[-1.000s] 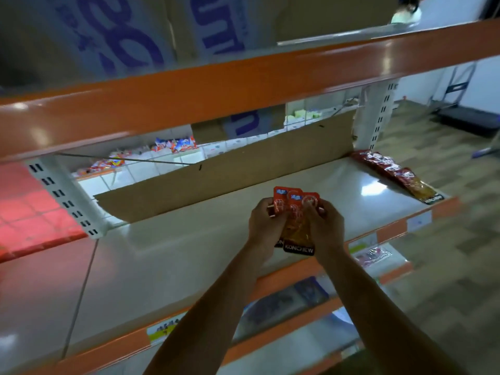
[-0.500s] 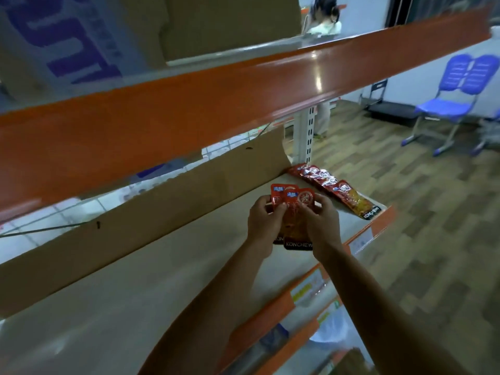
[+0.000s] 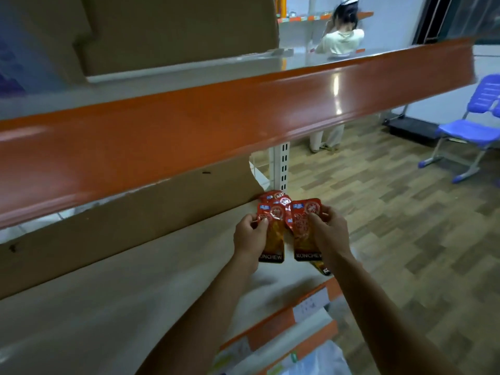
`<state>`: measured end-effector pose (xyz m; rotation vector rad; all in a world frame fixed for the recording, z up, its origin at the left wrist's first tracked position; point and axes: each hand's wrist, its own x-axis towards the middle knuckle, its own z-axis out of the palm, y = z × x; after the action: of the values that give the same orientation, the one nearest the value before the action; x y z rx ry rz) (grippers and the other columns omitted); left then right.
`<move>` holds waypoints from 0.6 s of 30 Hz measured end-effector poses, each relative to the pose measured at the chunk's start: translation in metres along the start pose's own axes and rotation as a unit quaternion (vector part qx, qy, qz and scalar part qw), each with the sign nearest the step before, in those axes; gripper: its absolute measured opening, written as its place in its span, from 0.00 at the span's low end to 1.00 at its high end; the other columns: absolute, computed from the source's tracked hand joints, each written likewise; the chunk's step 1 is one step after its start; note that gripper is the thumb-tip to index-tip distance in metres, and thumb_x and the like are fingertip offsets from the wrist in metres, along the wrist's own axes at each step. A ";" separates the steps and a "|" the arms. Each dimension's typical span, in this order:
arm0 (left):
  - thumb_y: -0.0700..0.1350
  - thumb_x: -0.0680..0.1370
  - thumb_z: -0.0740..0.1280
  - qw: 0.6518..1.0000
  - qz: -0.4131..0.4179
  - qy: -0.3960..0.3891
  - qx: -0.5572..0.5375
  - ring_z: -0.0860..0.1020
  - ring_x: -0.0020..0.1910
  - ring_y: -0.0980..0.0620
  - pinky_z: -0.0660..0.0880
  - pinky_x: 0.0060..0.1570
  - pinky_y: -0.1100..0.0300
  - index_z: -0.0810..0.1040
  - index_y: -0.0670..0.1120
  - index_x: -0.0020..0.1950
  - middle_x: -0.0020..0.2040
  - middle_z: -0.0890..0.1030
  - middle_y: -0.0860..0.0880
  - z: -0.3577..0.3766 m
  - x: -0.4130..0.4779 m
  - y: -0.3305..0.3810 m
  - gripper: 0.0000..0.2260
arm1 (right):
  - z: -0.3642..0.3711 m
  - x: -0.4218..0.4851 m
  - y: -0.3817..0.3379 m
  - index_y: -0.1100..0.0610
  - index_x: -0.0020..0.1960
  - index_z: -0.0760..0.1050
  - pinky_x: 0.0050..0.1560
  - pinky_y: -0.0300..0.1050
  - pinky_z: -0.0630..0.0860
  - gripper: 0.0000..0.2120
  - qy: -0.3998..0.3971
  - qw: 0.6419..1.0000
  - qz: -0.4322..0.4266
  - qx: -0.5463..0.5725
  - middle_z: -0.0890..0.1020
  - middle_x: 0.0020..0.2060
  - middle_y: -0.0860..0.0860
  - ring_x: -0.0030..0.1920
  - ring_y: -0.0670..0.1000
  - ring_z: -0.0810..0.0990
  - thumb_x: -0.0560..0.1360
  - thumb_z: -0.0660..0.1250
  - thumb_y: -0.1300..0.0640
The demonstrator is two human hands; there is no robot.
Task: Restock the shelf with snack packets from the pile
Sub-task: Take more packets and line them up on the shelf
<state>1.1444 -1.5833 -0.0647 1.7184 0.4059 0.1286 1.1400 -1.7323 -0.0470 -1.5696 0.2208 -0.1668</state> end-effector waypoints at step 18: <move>0.47 0.78 0.65 0.981 -0.048 0.188 -0.008 0.80 0.49 0.48 0.79 0.52 0.47 0.74 0.51 0.53 0.52 0.81 0.47 0.052 0.002 -0.013 0.05 | -0.050 0.043 0.035 0.59 0.56 0.78 0.53 0.56 0.79 0.11 -0.120 0.981 -0.007 -0.154 0.83 0.48 0.55 0.47 0.53 0.82 0.77 0.66 0.56</move>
<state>1.1601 -1.6293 -0.0877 1.6547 0.7629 0.3892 1.1679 -1.7915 -0.0826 -1.8832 0.0461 0.0494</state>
